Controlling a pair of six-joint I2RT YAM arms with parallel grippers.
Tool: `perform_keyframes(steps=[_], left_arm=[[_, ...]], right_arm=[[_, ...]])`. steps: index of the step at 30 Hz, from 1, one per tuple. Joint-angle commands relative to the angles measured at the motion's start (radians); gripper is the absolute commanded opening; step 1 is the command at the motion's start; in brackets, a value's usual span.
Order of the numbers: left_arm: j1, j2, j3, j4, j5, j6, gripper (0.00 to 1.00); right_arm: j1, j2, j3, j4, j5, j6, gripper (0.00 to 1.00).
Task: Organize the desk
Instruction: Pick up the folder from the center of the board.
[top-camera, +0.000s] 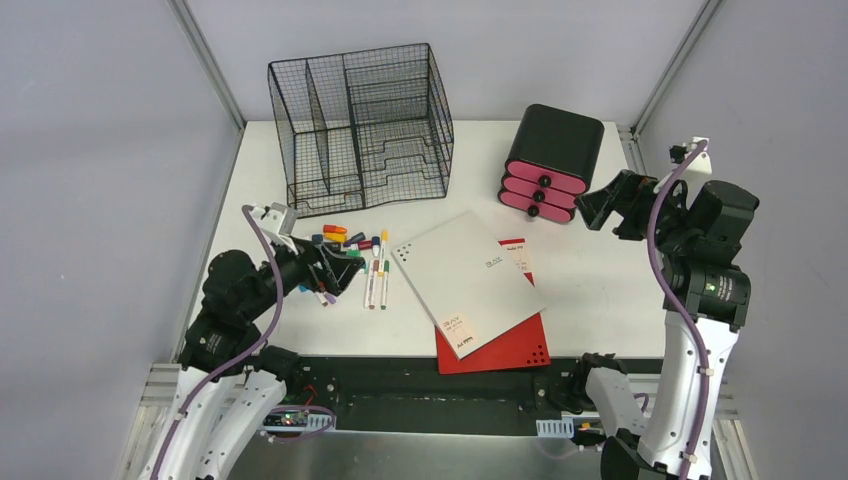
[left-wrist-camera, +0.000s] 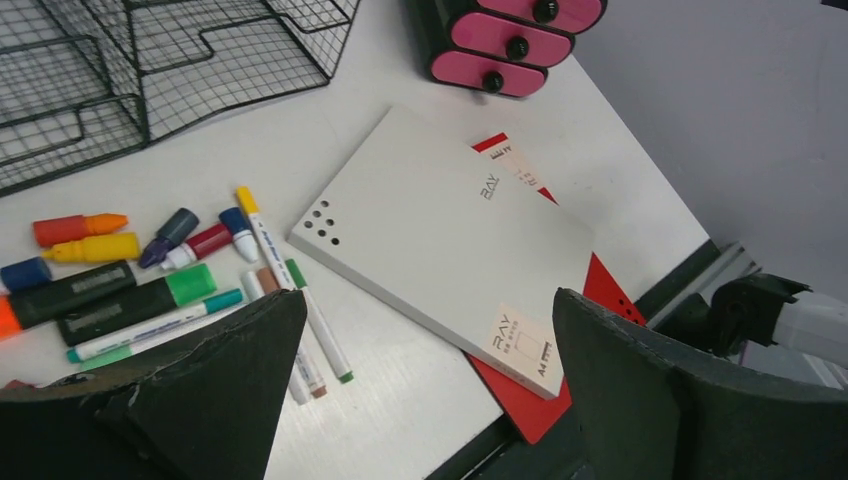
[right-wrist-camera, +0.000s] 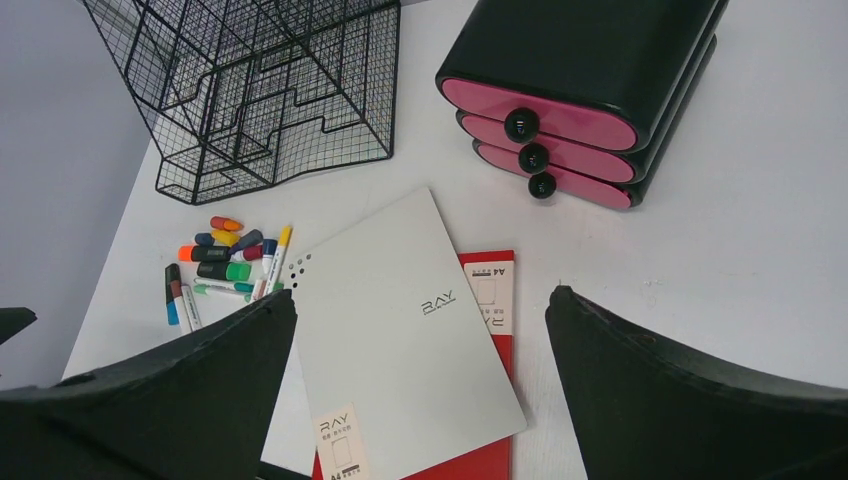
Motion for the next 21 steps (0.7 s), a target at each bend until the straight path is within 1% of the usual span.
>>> perform_keyframes(steps=[1, 5, 7, 9, 11, 12, 15, 19, 21], left_arm=[[0.006, -0.012, -0.064, 0.143, 0.134, -0.103, 0.99], [0.006, -0.008, -0.129, 0.243, 0.220, -0.168, 0.99], [0.006, -0.001, -0.147, 0.269, 0.242, -0.186, 0.99], [0.006, 0.010, -0.163, 0.294, 0.252, -0.199, 0.99], [0.006, 0.022, -0.180, 0.323, 0.263, -0.211, 0.99], [0.006, 0.029, -0.186, 0.337, 0.264, -0.214, 0.99], [0.006, 0.052, -0.194, 0.346, 0.258, -0.205, 0.99], [0.005, 0.085, -0.223, 0.388, 0.277, -0.244, 0.99], [0.005, 0.095, -0.243, 0.412, 0.302, -0.262, 0.99]], right_arm=[[-0.020, -0.015, -0.029, 0.039, -0.041, 0.037, 1.00], [-0.033, -0.025, -0.102, 0.093, -0.113, 0.018, 1.00], [-0.037, -0.027, -0.137, 0.115, -0.193, -0.030, 1.00], [-0.038, -0.020, -0.183, 0.131, -0.322, -0.124, 1.00], [-0.039, -0.012, -0.223, 0.128, -0.460, -0.280, 1.00], [-0.039, -0.008, -0.236, 0.118, -0.504, -0.331, 1.00], [-0.045, -0.003, -0.253, 0.068, -0.535, -0.443, 1.00], [-0.079, 0.011, -0.257, -0.032, -0.585, -0.617, 1.00], [-0.110, 0.015, -0.270, -0.053, -0.635, -0.649, 1.00]])
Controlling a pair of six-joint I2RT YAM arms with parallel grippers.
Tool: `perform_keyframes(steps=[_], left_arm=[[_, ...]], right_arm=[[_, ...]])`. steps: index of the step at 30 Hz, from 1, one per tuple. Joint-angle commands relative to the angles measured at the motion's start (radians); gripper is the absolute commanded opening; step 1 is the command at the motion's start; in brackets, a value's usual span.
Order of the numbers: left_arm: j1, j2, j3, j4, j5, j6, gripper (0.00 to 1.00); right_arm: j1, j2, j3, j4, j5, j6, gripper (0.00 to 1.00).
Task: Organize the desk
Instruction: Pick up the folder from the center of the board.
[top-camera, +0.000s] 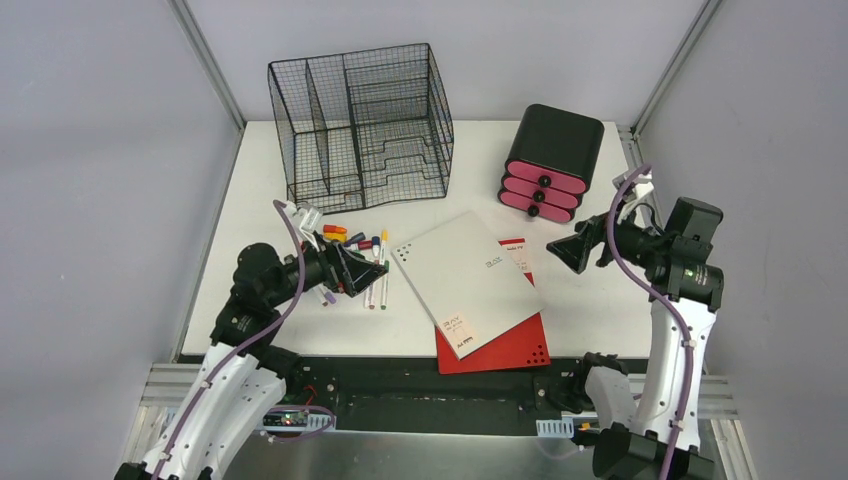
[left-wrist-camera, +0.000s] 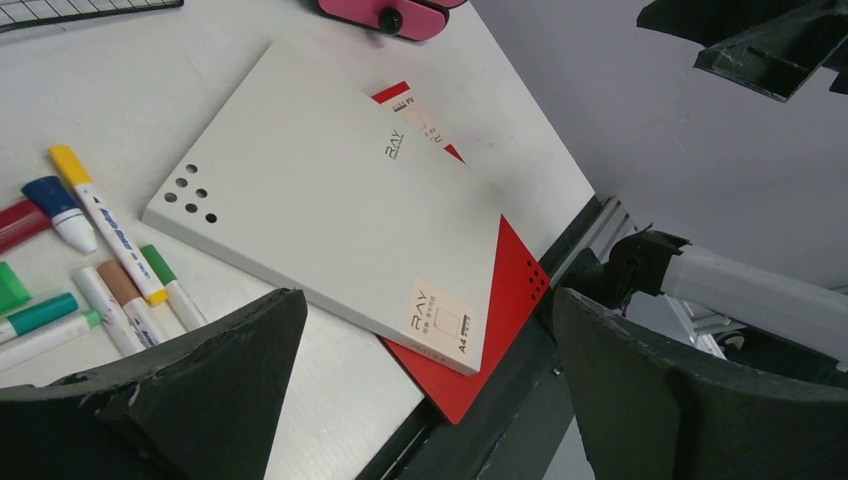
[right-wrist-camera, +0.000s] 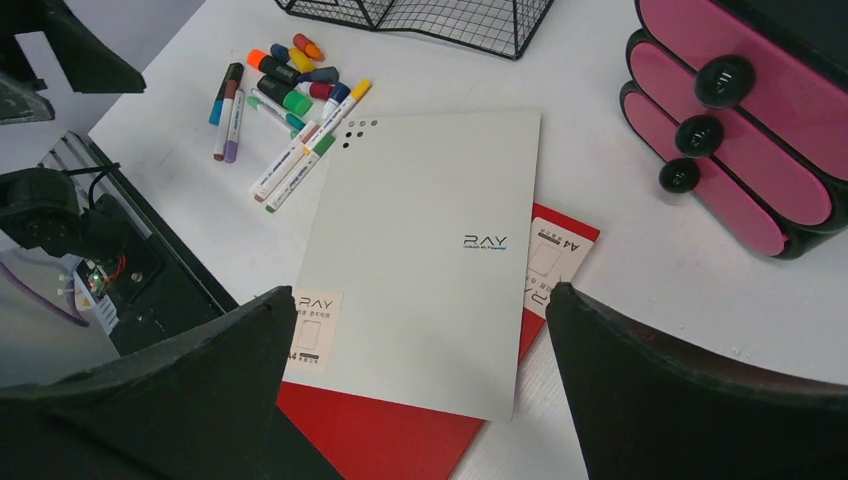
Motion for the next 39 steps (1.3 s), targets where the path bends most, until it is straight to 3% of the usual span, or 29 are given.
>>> perform_keyframes(steps=[1, 11, 27, 33, 39], left_arm=[[0.006, 0.019, -0.037, 0.107, 0.061, -0.060, 0.99], [0.005, -0.009, -0.077, 0.160, 0.065, -0.100, 0.99], [0.006, 0.072, -0.094, 0.162, 0.048, -0.145, 0.99], [0.006, 0.102, -0.063, 0.095, -0.016, -0.128, 0.99], [-0.007, 0.224, -0.036, 0.047, -0.176, -0.088, 0.99]], right_arm=[[-0.070, 0.004, -0.016, -0.050, -0.173, -0.198, 1.00], [-0.227, -0.012, -0.118, 0.056, -0.265, -0.191, 1.00], [-0.240, -0.047, -0.176, 0.056, -0.223, -0.238, 1.00], [-0.195, -0.014, -0.122, -0.015, -0.174, -0.262, 1.00], [-0.028, -0.030, -0.113, -0.132, -0.005, -0.379, 1.00]])
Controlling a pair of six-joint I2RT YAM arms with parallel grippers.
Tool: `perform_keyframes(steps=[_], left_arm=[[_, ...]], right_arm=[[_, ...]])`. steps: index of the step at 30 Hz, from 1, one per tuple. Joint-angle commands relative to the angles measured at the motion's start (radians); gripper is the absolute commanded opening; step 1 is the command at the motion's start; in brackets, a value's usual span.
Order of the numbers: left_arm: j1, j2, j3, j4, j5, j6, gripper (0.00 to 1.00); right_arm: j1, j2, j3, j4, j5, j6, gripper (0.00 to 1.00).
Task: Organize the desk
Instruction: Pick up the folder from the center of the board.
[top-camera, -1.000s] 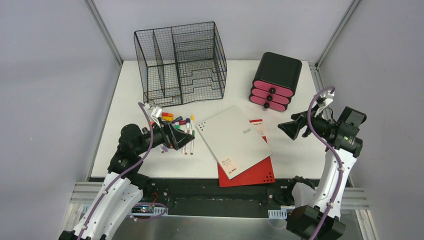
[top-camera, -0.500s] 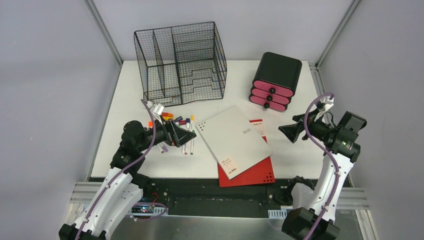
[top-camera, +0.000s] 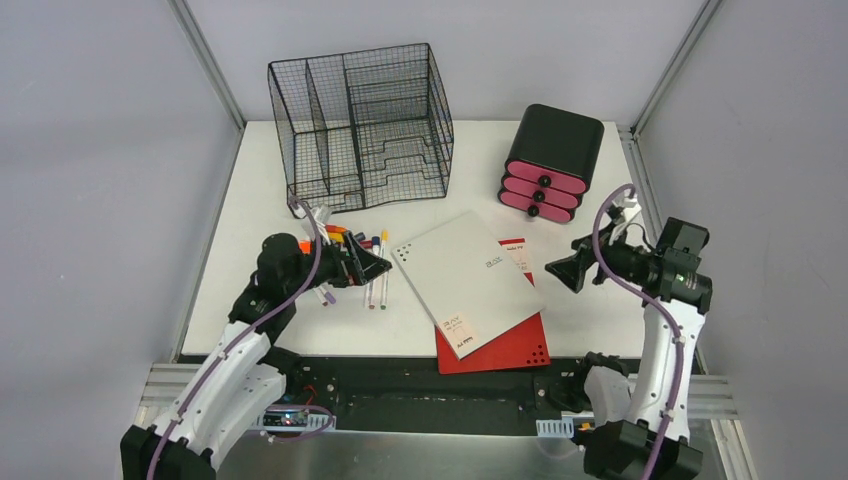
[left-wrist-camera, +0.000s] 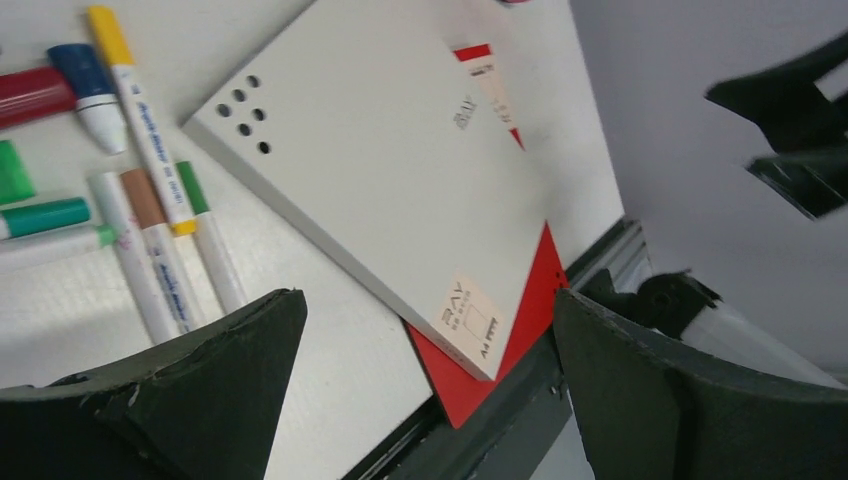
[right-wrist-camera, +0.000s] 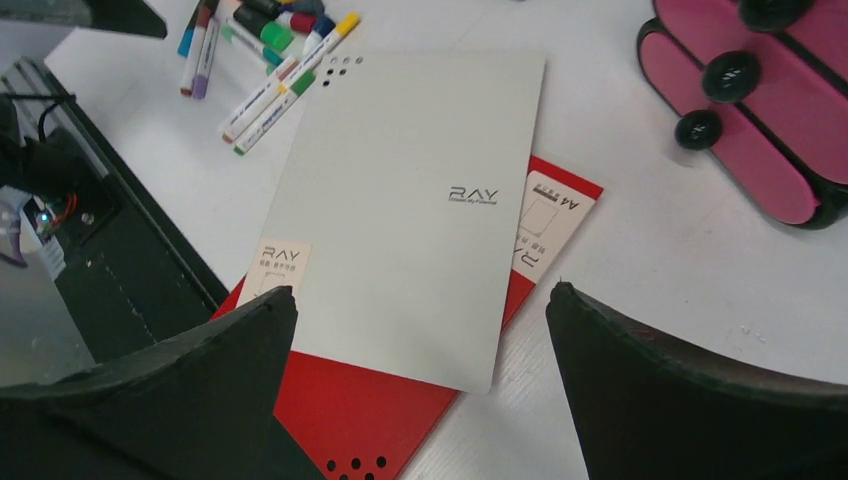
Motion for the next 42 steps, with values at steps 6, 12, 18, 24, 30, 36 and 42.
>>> perform_keyframes(steps=[6, 12, 18, 24, 30, 36, 42], left_arm=[[-0.143, 0.326, 0.217, -0.109, -0.330, 0.145, 0.99], [-0.347, 0.570, 0.400, -0.146, -0.527, 0.236, 0.99], [-0.377, 0.697, 0.378, 0.071, -0.493, 0.102, 0.95], [-0.388, 0.733, 0.304, 0.130, -0.532, -0.081, 0.94], [-0.417, 0.675, 0.187, 0.185, -0.532, -0.179, 0.96], [-0.435, 0.617, 0.091, 0.209, -0.532, -0.227, 0.96], [-0.442, 0.610, 0.058, 0.255, -0.529, -0.241, 0.96]], right_arm=[[0.217, 0.081, 0.093, -0.186, 0.219, -0.162, 1.00], [0.281, 0.177, 0.149, -0.217, 0.325, -0.134, 1.00], [0.293, 0.245, 0.187, -0.212, 0.343, -0.063, 1.00], [0.303, 0.291, 0.136, -0.104, 0.153, 0.037, 1.00], [0.389, 0.368, 0.039, 0.149, 0.228, 0.251, 1.00], [0.389, 0.494, 0.002, 0.270, 0.346, 0.432, 1.00], [0.389, 0.544, -0.005, 0.288, 0.363, 0.464, 0.96]])
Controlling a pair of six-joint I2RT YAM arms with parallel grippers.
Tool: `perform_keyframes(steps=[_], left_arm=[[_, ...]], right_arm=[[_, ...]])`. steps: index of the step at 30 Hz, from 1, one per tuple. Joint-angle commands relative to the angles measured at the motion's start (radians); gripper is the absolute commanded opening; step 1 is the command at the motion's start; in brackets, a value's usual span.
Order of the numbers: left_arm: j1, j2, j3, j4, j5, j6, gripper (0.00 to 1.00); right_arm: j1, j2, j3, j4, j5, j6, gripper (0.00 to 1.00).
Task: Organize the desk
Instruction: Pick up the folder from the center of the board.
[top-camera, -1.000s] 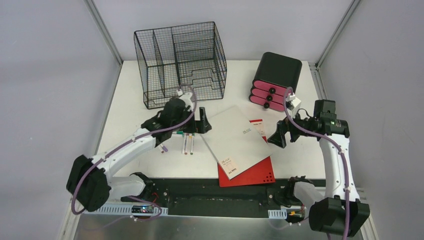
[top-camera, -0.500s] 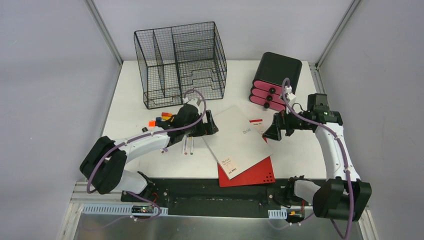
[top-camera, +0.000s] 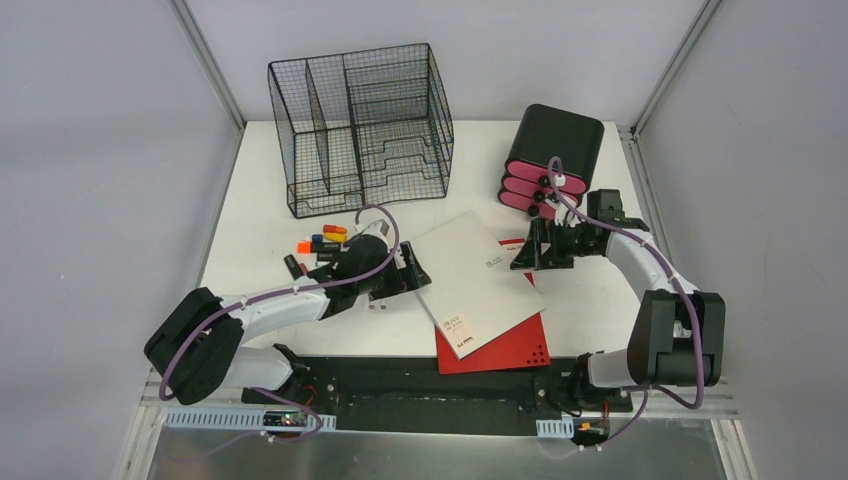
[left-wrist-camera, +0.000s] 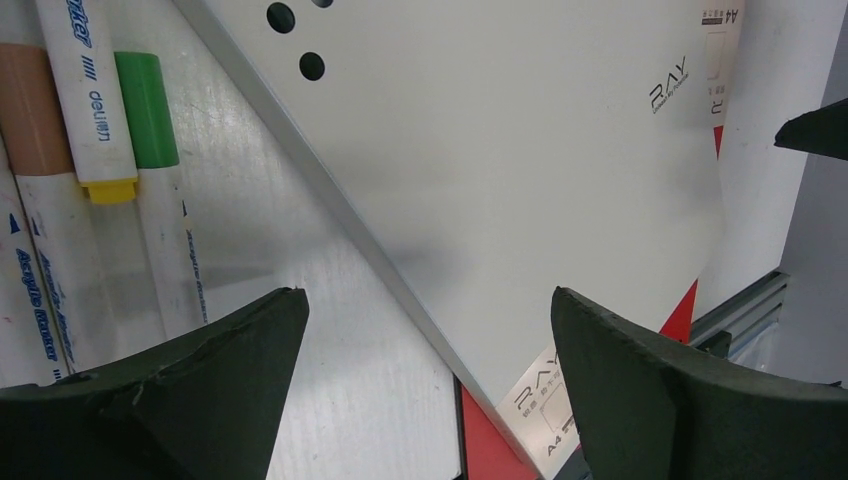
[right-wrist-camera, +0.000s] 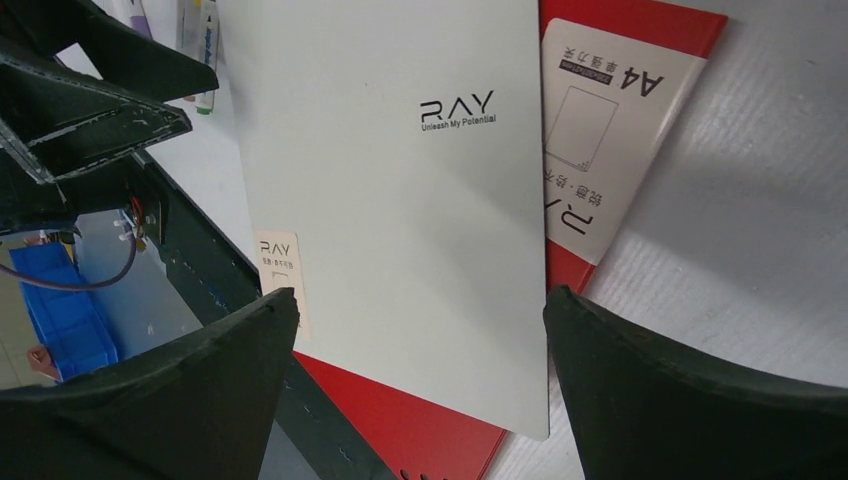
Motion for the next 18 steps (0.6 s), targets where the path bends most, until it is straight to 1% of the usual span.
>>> perform_keyframes(steps=[1, 6, 8, 10, 12, 15, 18], left_arm=[[-0.017, -0.016, -0.019, 0.099, -0.014, -0.032, 0.96], [-0.028, 0.015, -0.017, 0.126, -0.004, -0.042, 0.96], [-0.032, 0.024, -0.018, 0.138, -0.001, -0.046, 0.96], [-0.036, 0.033, -0.018, 0.154, 0.002, -0.044, 0.96], [-0.037, 0.045, -0.021, 0.176, 0.012, -0.040, 0.96], [-0.037, 0.064, -0.016, 0.191, 0.025, -0.033, 0.95], [-0.040, 0.082, -0.018, 0.209, 0.034, -0.031, 0.95]], right_arm=[[0.000, -0.006, -0.001, 0.073, 0.048, 0.066, 0.96], [0.000, -0.032, -0.004, 0.072, 0.117, 0.047, 0.95], [0.001, -0.036, 0.013, 0.037, 0.165, -0.004, 0.93], [0.000, -0.027, 0.047, -0.035, 0.196, -0.087, 0.93], [0.000, -0.019, 0.067, -0.095, 0.199, -0.151, 0.93], [0.000, -0.013, 0.064, -0.132, 0.197, -0.219, 0.93], [0.000, 0.026, 0.075, -0.172, 0.205, -0.275, 0.92]])
